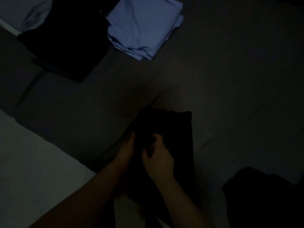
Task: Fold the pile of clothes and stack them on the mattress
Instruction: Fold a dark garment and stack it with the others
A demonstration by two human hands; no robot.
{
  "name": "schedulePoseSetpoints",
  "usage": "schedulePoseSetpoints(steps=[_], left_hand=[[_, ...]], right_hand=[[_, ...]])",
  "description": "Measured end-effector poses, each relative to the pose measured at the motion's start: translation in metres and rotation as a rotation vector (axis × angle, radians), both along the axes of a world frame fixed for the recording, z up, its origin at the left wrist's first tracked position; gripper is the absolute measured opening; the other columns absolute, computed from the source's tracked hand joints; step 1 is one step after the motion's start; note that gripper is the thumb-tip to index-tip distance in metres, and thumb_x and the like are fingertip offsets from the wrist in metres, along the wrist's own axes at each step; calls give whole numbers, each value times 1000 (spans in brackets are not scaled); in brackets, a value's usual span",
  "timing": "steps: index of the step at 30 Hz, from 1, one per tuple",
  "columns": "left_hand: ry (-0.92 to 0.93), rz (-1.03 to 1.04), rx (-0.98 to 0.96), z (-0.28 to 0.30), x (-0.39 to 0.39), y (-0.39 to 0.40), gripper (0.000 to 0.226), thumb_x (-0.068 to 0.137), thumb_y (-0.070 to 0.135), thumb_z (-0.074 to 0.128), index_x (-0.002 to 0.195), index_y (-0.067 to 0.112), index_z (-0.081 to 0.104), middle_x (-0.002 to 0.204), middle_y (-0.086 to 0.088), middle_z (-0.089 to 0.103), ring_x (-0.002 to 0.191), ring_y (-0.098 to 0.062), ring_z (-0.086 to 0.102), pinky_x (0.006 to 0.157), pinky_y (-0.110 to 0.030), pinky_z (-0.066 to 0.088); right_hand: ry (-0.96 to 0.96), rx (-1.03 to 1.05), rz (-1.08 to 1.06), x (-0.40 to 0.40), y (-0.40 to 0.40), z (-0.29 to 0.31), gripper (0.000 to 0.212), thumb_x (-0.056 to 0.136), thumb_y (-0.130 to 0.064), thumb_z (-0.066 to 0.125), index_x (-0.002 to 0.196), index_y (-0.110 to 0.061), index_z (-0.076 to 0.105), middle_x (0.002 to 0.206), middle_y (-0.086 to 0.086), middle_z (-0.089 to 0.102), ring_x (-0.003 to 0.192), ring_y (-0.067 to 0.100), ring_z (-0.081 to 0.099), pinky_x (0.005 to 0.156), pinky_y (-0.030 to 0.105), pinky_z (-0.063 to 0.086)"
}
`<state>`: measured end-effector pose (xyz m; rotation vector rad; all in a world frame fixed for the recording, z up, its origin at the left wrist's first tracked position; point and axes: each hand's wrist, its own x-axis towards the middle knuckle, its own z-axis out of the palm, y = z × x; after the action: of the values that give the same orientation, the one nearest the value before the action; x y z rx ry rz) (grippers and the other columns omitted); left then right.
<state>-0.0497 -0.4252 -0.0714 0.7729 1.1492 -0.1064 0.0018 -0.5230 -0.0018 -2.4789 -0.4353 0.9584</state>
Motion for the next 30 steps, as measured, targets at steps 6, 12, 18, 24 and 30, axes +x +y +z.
schedulePoseSetpoints(steps=[6,12,18,24,30], left_hand=[[44,-314,331,-4,8,16,105,44,83,67,125,17,58,124,-5,62,118,-22,56,104,-45,42],[278,-220,233,0,38,0,126,54,61,80,150,13,14,154,-9,24,140,-26,27,115,-33,23],[109,31,151,5,32,17,73,79,26,73,141,8,38,134,2,44,127,-17,41,100,-20,29],[34,-163,107,18,23,16,75,72,56,69,135,23,45,129,11,46,122,-11,45,105,-24,31],[25,-156,81,48,27,35,53,82,40,64,128,20,49,124,-1,56,118,-18,54,98,-26,41]], right_hand=[[-387,289,-44,28,-3,-20,39,84,-25,48,115,-7,64,112,9,66,106,20,56,97,21,36],[127,161,-600,81,-40,-37,88,70,-60,71,139,-15,42,132,-2,51,123,16,48,105,31,38],[549,329,-595,94,-44,-44,87,42,-64,82,118,-26,60,116,-4,66,105,14,62,95,35,48],[671,391,-702,77,-64,-43,67,66,-34,77,126,-15,53,113,3,67,102,21,63,89,35,47],[688,437,-640,77,-32,-12,86,60,-45,81,135,-20,47,122,4,63,107,19,61,91,34,45]])
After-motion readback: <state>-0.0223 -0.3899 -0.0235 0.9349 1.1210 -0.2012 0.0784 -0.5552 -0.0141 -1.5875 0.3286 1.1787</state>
